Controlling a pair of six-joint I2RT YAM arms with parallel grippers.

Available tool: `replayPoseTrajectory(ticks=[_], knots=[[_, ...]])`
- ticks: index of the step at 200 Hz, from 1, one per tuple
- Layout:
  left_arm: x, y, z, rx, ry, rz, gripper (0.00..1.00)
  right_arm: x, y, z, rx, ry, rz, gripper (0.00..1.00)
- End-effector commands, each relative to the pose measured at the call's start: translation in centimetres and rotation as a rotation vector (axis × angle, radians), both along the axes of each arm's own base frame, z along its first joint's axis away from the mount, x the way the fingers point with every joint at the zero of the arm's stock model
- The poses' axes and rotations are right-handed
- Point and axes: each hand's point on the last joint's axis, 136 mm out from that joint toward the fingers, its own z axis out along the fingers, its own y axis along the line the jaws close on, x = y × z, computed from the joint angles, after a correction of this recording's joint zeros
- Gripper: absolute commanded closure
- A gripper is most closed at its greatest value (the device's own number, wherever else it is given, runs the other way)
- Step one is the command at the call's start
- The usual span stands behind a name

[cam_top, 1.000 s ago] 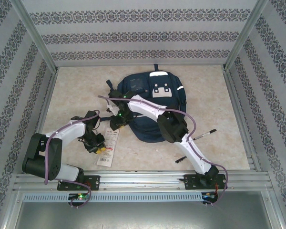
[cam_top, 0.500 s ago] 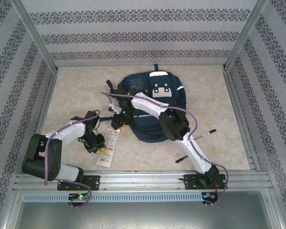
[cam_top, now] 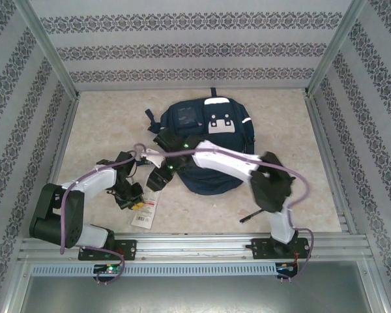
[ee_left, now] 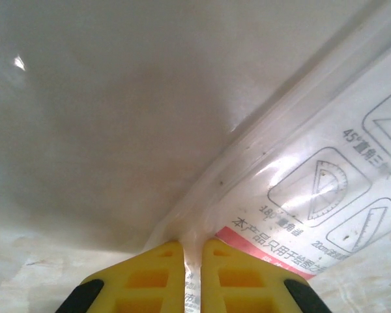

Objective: Pack books, pencil case, and school supplies into a backpack

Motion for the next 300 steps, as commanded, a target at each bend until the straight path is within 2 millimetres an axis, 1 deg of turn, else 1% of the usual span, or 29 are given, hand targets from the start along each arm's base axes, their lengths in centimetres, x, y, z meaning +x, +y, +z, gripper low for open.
replayPoseTrajectory(ticks=[1, 12, 23, 35, 58, 67, 83, 97, 111, 112, 114, 116, 132, 142, 161, 171, 178, 184, 196, 207, 214, 223, 239, 249, 256, 265, 272, 283, 300], knots=[[1.3, -0.4, -3.3, 0.025, -0.084, -0.051, 0.98, -0.7, 1.5, 7.1, 0.391, -0.491, 0.183, 0.36], [1.1, -0.6, -3.5, 0.014, -0.084, -0.041, 0.98, -2.1, 1.1, 8.2, 0.481, -0.639, 0.238, 0.34], [1.1, -0.9, -3.4, -0.007, -0.085, -0.034, 0.98, -3.4, 0.6, 8.1, 0.500, -0.758, 0.302, 0.33], [1.2, -1.2, -3.0, -0.023, -0.093, -0.024, 0.98, -4.0, 0.5, 8.3, 0.474, -0.888, 0.333, 0.32], [1.7, -1.3, -2.2, -0.033, -0.138, -0.017, 0.98, -4.5, 0.8, 8.8, 0.439, -1.010, 0.359, 0.31], [2.0, -1.4, -1.8, -0.036, -0.148, -0.022, 0.98, -4.5, 1.0, 8.7, 0.402, -1.088, 0.374, 0.30], [2.5, -1.6, -1.0, -0.042, -0.160, -0.037, 0.98, -4.0, 1.9, 7.6, 0.247, -1.286, 0.396, 0.29], [3.1, -1.9, -0.5, -0.055, -0.183, -0.033, 0.97, -2.9, 2.8, 6.9, 0.094, -1.433, 0.393, 0.20], [3.5, -2.1, -0.4, -0.072, -0.207, -0.021, 0.97, -2.5, 3.4, 6.0, 0.023, -1.470, 0.391, 0.17], [3.5, -2.1, -0.4, -0.072, -0.209, -0.020, 0.97, -2.5, 3.5, 6.0, 0.022, -1.470, 0.390, 0.16], [3.5, -2.1, -0.4, -0.073, -0.211, -0.022, 0.97, -2.5, 3.5, 5.9, 0.020, -1.469, 0.391, 0.06], [3.5, -2.1, -0.5, -0.074, -0.210, -0.022, 0.97, -2.6, 3.5, 5.8, 0.021, -1.467, 0.391, 0.03], [3.4, -2.2, -0.6, -0.074, -0.198, -0.035, 0.97, -3.2, 3.8, 5.5, 0.026, -1.433, 0.398, 0.02], [3.3, -2.3, -0.7, -0.079, -0.186, -0.040, 0.97, -2.9, 4.0, 5.6, 0.025, -1.396, 0.352, 0.02], [3.3, -2.6, -0.9, -0.100, -0.181, -0.047, 0.97, -0.9, 3.6, 6.3, 0.062, -1.198, 0.106, 0.02], [3.1, -2.6, -0.9, -0.097, -0.167, -0.053, 0.97, 1.6, 2.7, 7.3, 0.097, -0.984, -0.189, 0.02], [3.1, -2.6, -0.9, -0.095, -0.159, -0.054, 0.97, 4.1, 1.0, 7.9, 0.110, -0.824, -0.472, 0.02], [3.0, -2.6, -0.9, -0.097, -0.155, -0.053, 0.97, 5.3, -0.7, 7.4, 0.097, -0.676, -0.653, 0.02], [2.9, -2.8, -1.0, -0.107, -0.154, -0.034, 0.97, 4.7, -0.7, 5.3, 0.120, -0.365, -0.651, 0.02], [2.8, -2.9, -1.0, -0.119, -0.148, -0.010, 0.97, 5.8, -2.1, 3.4, 0.118, -0.127, -0.834, 0.03], [2.7, -3.1, -1.0, -0.128, -0.141, 0.007, 0.97, 5.7, -2.1, 2.1, 0.119, 0.015, -0.875, 0.07], [2.6, -3.4, -0.8, -0.149, -0.133, 0.036, 0.97, 5.9, -2.4, 1.3, 0.083, 0.081, -0.927, 0.12], [2.7, -4.0, -0.7, -0.196, -0.138, 0.115, 0.99, 7.1, -3.8, 1.2, -0.003, 0.090, -1.045, 0.12], [2.9, -4.5, -0.5, -0.233, -0.150, 0.166, 1.00, 7.8, -4.3, 0.7, -0.018, 0.213, -1.110, 0.12], [3.2, -4.8, -0.2, -0.255, -0.157, 0.194, 1.00, 8.0, -4.5, -0.5, -0.028, 0.374, -1.171, 0.15], [3.6, -5.0, 0.3, -0.271, -0.170, 0.215, 1.00, 7.4, -3.4, -2.2, -0.039, 0.602, -1.170, 0.18], [3.8, -5.0, 0.7, -0.278, -0.180, 0.229, 1.00, 6.9, -2.7, -3.5, -0.062, 0.719, -1.177, 0.19], [4.3, -5.1, 1.4, -0.289, -0.204, 0.238, 1.00, 6.3, -2.1, -5.2, -0.101, 0.793, -1.194, 0.18], [5.0, -5.3, 2.6, -0.308, -0.231, 0.256, 1.00, 6.0, -2.5, -7.2, -0.154, 0.848, -1.270, 0.17]])
